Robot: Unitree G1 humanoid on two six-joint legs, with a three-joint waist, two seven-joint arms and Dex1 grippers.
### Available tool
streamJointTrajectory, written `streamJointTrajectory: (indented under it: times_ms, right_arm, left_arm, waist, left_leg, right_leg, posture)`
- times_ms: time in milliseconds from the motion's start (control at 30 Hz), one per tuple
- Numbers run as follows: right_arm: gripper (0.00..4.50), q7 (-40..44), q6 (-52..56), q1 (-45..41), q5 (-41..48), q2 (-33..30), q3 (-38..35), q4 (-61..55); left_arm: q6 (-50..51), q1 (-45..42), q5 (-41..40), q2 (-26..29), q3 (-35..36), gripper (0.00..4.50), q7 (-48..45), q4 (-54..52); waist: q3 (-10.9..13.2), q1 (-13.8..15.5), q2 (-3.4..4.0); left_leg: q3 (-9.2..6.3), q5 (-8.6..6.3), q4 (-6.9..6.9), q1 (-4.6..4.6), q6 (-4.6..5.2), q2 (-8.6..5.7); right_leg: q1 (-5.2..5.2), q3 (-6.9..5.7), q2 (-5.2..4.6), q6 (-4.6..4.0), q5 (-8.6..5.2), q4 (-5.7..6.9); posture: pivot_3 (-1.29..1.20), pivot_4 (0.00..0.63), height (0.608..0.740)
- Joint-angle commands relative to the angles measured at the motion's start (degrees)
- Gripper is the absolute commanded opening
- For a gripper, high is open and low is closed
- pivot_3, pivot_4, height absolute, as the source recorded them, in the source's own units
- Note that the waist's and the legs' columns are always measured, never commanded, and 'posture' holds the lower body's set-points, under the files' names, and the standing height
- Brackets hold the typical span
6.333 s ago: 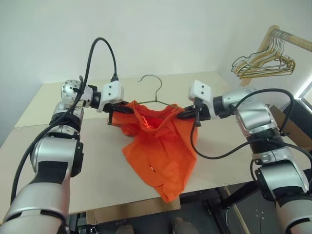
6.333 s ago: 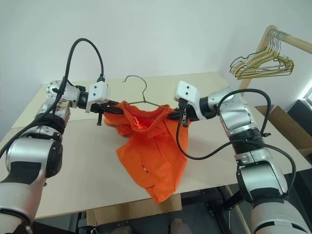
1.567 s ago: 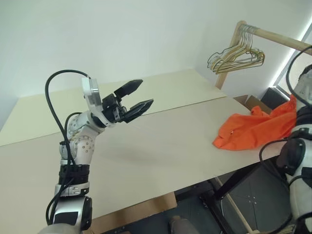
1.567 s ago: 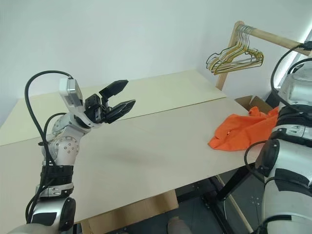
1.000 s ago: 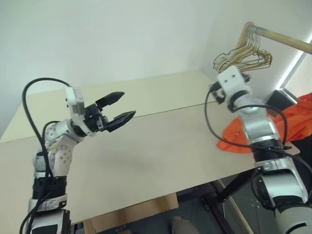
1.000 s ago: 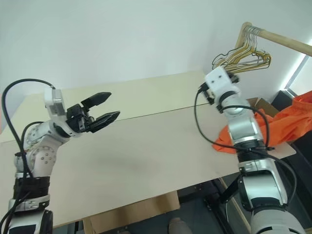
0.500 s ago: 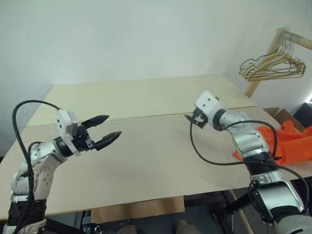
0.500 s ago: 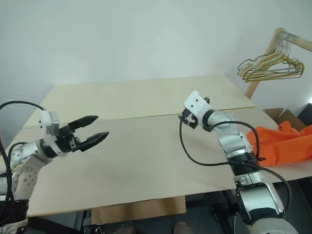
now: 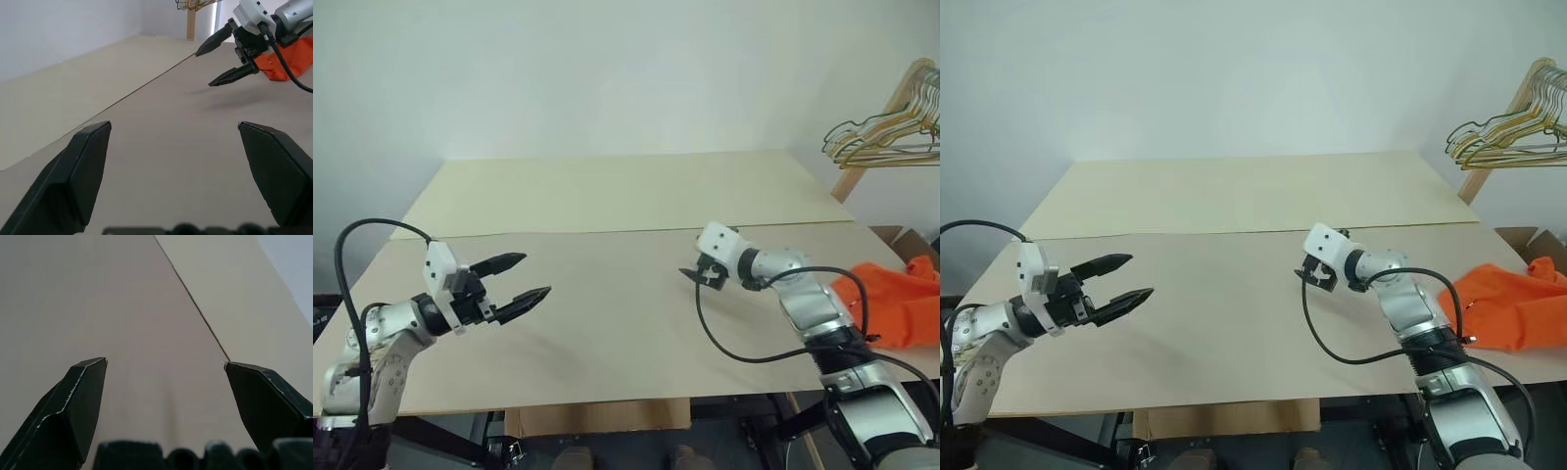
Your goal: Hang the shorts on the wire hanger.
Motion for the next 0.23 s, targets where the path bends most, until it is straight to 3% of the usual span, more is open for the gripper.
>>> streamJointTrajectory:
  times_ms: [33, 233]
  right_arm:
    - [4.48, 3.16, -2.60, -0.11, 0.90, -1.03, -0.16, -3.16]
    - [4.48, 5.88, -4.56, 0.21, 0.34, -1.25, 0.13, -3.20]
  left_arm:
    - [-1.70, 0.25, 1.09, 1.08, 0.53, 4.50, -0.37, -1.36]
    - [-2.30, 3.87, 4.05, 2.13, -0.53, 4.50, -1.47, -1.53]
  waist:
    - [-0.01, 0.02, -0.02]
    - [-0.01, -0.07, -0.03]
  left_leg:
    - [0.00, 0.00, 0.00, 0.00, 0.00, 0.00]
    - [0.01, 0.00, 0.00, 0.06, 0.00, 0.02]
  right_leg:
    - [0.00, -0.01, 0.01, 0.00, 0.00, 0.01]
    - [0.01, 0.00, 0.03, -0.01, 0.00, 0.04]
  posture:
    - [0.18, 0.000, 0.740]
    - [0.19, 0.000, 0.740]
